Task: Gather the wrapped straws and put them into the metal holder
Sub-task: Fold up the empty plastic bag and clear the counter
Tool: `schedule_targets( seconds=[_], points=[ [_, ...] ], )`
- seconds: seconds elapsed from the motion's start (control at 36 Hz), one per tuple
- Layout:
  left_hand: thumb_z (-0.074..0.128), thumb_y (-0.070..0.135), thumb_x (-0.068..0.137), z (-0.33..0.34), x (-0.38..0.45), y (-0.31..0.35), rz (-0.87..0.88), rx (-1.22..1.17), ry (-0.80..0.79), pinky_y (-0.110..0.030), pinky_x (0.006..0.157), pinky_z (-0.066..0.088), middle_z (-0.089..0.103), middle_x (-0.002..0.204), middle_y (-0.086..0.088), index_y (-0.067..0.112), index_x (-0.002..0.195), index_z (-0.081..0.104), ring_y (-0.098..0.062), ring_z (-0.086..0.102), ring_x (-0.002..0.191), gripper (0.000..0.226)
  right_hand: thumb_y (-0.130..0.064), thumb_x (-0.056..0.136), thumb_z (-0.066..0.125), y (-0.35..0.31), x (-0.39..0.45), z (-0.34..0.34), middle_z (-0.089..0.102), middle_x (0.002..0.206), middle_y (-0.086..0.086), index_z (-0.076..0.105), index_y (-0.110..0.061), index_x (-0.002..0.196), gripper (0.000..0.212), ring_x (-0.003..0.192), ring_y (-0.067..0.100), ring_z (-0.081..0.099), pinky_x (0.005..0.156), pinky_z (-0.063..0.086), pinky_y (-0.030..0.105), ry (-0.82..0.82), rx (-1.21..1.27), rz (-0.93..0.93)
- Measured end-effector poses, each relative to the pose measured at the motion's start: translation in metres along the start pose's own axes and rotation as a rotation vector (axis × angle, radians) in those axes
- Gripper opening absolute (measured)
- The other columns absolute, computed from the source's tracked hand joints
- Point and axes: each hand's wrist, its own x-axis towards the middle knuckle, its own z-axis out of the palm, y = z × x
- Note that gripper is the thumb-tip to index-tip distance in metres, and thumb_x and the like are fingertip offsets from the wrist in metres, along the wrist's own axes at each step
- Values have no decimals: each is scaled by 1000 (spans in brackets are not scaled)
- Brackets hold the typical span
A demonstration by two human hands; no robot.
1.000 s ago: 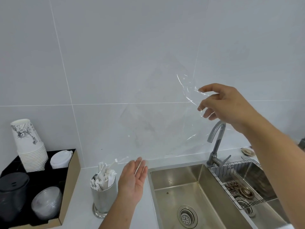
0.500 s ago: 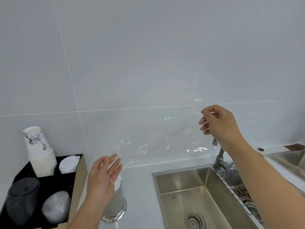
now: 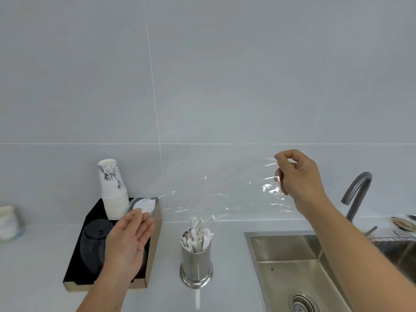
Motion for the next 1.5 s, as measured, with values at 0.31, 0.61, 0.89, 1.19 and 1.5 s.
schedule_targets(
  seconds=[0.31, 0.61, 0.89, 1.19, 1.5],
  points=[
    [60, 18, 94, -100, 7, 56, -25, 25, 122, -23, 61, 59, 75, 72, -1, 14, 86, 73, -12, 73, 69, 15, -34, 88, 58, -9, -43, 96, 54, 44, -6, 64, -31, 78, 12, 35, 10, 40, 43, 35, 25, -70, -8, -15],
    [59, 31, 95, -193, -3, 96, -127, 97, 243, -23, 54, 58, 75, 69, -3, 12, 88, 70, -13, 71, 60, 24, -34, 92, 57, -19, -111, 165, 56, 45, -6, 62, -32, 78, 15, 40, 9, 46, 39, 36, 18, -132, -28, -87],
    [56, 26, 93, -275, -24, 98, -263, 175, 404, -27, 57, 54, 72, 60, -2, 9, 82, 67, -12, 66, 51, 23, -31, 94, 57, 4, -177, 207, 53, 45, -4, 63, -33, 83, 13, 38, 8, 45, 37, 37, 15, -194, -22, -42],
    [60, 17, 90, -348, -54, 91, -399, 247, 494, -30, 64, 52, 70, 58, -2, 8, 85, 67, -17, 62, 61, 12, -28, 97, 55, 59, -239, 230, 49, 42, -6, 62, -24, 81, 17, 38, 6, 42, 39, 36, 12, -221, -87, 81],
    [61, 11, 89, -404, -85, 67, -505, 343, 549, -32, 65, 50, 71, 63, -7, 6, 87, 67, -23, 61, 66, 8, -31, 96, 55, 122, -295, 235, 54, 45, -2, 60, -36, 78, 19, 39, 9, 46, 44, 41, 23, -271, -188, 289]
  ],
)
